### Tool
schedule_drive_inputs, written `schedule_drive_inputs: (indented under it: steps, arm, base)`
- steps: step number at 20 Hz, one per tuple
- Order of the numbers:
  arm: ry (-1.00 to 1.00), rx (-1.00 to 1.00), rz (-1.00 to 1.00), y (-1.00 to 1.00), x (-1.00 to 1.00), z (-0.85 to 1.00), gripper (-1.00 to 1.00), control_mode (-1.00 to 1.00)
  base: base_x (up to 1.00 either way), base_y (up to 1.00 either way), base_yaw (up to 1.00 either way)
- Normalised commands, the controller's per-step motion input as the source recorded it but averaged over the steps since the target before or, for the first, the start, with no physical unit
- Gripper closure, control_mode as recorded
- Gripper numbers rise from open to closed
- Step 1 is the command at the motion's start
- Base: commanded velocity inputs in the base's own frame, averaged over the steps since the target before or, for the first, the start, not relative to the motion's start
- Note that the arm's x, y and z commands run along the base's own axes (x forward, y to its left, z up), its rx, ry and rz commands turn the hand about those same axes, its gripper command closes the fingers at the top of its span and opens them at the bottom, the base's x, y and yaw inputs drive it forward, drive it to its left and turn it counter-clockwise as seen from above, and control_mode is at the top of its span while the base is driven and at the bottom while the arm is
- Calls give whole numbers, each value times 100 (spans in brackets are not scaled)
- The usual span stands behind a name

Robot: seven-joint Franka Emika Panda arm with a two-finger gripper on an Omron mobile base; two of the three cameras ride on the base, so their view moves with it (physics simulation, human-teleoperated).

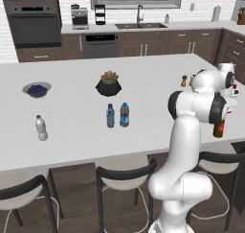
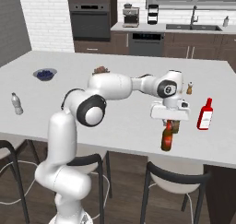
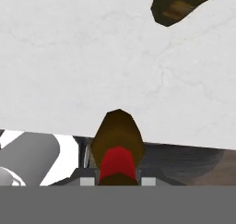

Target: Move the plastic bottles in the middle to the plastics group, and the glass bottles in the middle to the glass group.

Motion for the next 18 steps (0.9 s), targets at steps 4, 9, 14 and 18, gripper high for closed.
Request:
schedule_drive_inputs:
  steps: [4, 9, 14, 18]
  arm:
    - [0, -13, -12, -14, 8, -11, 100, -100]
    - [-2, -15, -14, -6, 20, -9, 100, -100]
    - [-8, -2, -23, 0, 1, -31, 100, -100]
    - [-6, 0, -25, -21, 0, -6, 100, -100]
  base:
    - [0, 0, 0]
    - [0, 0, 0]
    - [0, 0, 0]
    - [0, 0, 0]
